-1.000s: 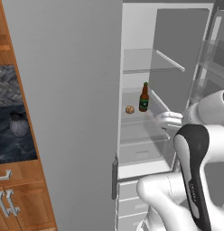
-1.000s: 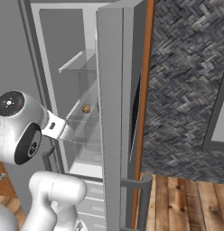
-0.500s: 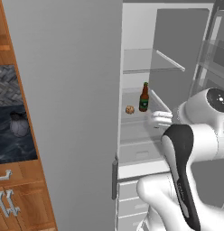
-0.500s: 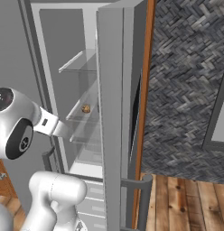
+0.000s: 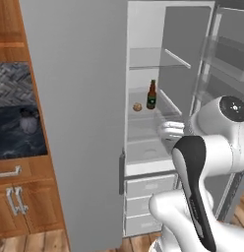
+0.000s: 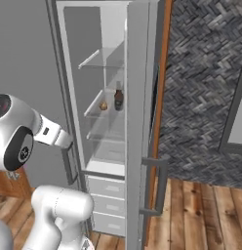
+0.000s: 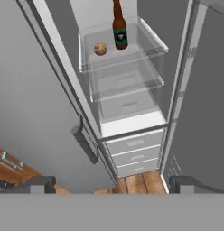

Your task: Move the apricot and beer from the top shelf to the second highest shelf to make space. Then, place the pitcher from the counter on the cleared top shelf.

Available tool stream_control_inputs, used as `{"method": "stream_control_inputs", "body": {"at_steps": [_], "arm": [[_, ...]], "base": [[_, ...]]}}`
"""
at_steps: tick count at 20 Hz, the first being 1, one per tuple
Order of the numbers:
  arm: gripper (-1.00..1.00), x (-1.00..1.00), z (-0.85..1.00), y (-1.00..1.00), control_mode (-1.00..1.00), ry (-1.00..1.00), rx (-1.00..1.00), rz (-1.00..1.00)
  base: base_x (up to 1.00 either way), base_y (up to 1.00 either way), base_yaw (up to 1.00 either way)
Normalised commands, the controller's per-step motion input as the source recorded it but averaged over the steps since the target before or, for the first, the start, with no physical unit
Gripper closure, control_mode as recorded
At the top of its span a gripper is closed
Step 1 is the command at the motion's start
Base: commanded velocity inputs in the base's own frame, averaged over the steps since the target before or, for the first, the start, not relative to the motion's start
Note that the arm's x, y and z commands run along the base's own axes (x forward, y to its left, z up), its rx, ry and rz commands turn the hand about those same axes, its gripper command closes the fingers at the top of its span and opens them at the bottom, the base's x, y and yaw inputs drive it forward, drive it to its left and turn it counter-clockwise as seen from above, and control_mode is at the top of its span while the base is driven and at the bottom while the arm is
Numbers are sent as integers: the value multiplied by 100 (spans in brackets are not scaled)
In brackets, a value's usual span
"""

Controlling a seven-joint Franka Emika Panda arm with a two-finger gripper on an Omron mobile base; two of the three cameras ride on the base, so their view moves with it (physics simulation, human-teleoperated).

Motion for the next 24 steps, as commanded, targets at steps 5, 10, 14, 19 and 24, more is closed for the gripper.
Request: {"method": "stream_control_inputs", "body": {"at_steps": [5, 10, 14, 19, 24], "arm": [[-100, 0, 0, 0, 100, 0, 0, 0], [-100, 0, 0, 0, 100, 0, 0, 0], [-100, 0, 0, 0, 100, 0, 0, 0], [-100, 0, 0, 0, 100, 0, 0, 0], [-100, 0, 0, 0, 100, 0, 0, 0]], "base": [[-90, 2, 16], [-21, 22, 32], [0, 46, 35], [7, 78, 36], [29, 98, 35]]}}
